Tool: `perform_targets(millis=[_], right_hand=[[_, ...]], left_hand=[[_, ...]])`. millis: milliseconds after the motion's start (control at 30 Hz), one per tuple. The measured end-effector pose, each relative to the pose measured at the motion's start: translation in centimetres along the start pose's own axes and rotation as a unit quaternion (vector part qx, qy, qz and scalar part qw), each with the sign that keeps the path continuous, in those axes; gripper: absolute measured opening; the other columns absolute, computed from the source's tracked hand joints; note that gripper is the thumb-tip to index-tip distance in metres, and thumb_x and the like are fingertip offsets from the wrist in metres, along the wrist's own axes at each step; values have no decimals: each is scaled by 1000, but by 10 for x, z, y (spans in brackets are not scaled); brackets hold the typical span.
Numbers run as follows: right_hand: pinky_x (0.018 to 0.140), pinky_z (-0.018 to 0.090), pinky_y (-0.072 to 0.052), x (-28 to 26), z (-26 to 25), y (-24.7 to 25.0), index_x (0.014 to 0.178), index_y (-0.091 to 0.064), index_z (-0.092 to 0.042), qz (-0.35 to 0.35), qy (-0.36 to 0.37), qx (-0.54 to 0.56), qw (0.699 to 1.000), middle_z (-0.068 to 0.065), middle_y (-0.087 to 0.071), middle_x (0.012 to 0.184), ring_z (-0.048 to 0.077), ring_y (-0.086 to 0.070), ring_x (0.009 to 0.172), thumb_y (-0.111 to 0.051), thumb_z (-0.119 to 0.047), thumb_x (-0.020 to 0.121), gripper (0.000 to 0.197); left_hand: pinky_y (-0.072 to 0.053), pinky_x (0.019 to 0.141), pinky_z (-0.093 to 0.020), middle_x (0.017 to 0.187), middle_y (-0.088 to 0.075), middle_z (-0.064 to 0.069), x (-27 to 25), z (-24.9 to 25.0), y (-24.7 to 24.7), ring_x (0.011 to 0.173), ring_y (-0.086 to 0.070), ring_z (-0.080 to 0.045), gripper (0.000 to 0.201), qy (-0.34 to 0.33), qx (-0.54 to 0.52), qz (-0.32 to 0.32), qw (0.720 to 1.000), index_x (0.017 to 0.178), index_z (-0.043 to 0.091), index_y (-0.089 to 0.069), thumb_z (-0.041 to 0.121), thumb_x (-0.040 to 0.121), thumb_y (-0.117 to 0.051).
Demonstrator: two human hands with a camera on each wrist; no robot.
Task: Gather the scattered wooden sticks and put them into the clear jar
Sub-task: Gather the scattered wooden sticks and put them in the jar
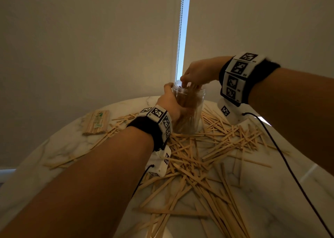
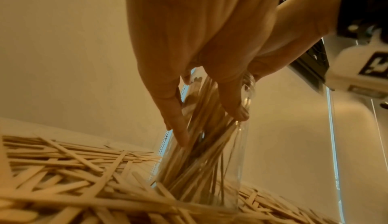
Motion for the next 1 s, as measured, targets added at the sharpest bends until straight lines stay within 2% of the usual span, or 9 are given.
perform_targets(millis=[67, 167, 333, 433, 533, 633, 800, 900, 1000], right_hand=[[91, 43, -55, -13, -6, 6, 110, -72, -10, 13, 15, 24, 1000, 9, -74, 105, 28, -70, 99, -50, -35, 99, 35], [87, 29, -44, -39, -15, 26, 113, -72, -13, 80, 47, 44, 995, 3, -70, 114, 19, -62, 102, -41, -29, 104, 36], [77, 27, -39, -109, -20, 37, 105, -74, -15, 142, 48, 84, 985, -1, -71, 103, 15, -61, 93, -48, -37, 101, 34], [62, 23, -41, -157, -26, 11, 102, -73, -13, 95, 47, 80, 991, 1, -70, 91, 13, -61, 79, -50, -41, 101, 36], [62, 20, -44, -207, -27, -29, 97, -74, -13, 19, 44, 56, 997, -2, -72, 82, 9, -64, 70, -54, -42, 99, 36], [71, 26, -53, -252, -22, -77, 92, -74, -12, -95, -3, 34, 995, -3, -75, 78, 14, -72, 73, -53, -58, 93, 51], [77, 32, -57, -336, -7, -136, 80, -72, -11, -279, -75, -30, 957, -2, -75, 69, 16, -74, 66, -51, -96, 49, 93], [74, 32, -58, -370, -7, -153, 90, -72, -11, -298, -89, -26, 950, 2, -76, 76, 17, -71, 65, -61, -96, 41, 98], [73, 31, -58, -375, -19, -158, 110, -64, -8, -245, -75, 4, 967, 5, -74, 94, 19, -71, 82, -72, -83, 50, 96]], left_hand=[[-52, 96, -44, 135, -56, -9, -2, -2, 1, 119, -58, -31, 112, 20, -2, -5, 1000, 155, 27, -12, 25, 72, -87], [-53, 96, -48, 149, -42, -16, -14, -7, 7, 125, -53, -33, 125, 74, 56, -26, 995, 158, 19, -4, 48, 68, -86], [-50, 96, -38, 133, -59, -12, -64, 1, 38, 112, -60, -28, 96, 63, 194, -26, 979, 141, 5, -48, 69, 72, -71], [-54, 89, -36, 110, -71, -7, -105, -8, 48, 98, -66, -26, 74, 49, 220, -54, 973, 117, 11, -70, 71, 73, -68], [-58, 86, -41, 94, -76, -9, -153, -21, 53, 93, -71, -27, 69, 65, 253, -104, 960, 97, 14, -75, 77, 67, -67], [-55, 80, -33, 86, -73, -4, -205, -25, 57, 84, -68, -22, 70, 61, 331, -151, 930, 91, 13, -74, 79, 69, -63], [-50, 82, -31, 98, -64, 7, -301, -35, 48, 89, -58, -11, 72, 80, 385, -217, 894, 99, 26, -59, 84, 58, -65], [-51, 85, -32, 102, -59, 10, -347, -42, 26, 90, -56, -9, 73, 81, 383, -282, 876, 104, 29, -52, 81, 55, -72], [-49, 78, -28, 99, -58, 11, -350, -40, 17, 87, -55, -8, 61, 40, 375, -266, 887, 100, 30, -56, 70, 60, -79]])
Point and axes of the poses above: each hand's wrist, its own x-axis towards the middle knuckle, its own y-axis out of the back of the hand, z = x × y, the point moved 8 cm from there along x, towards the middle knuckle
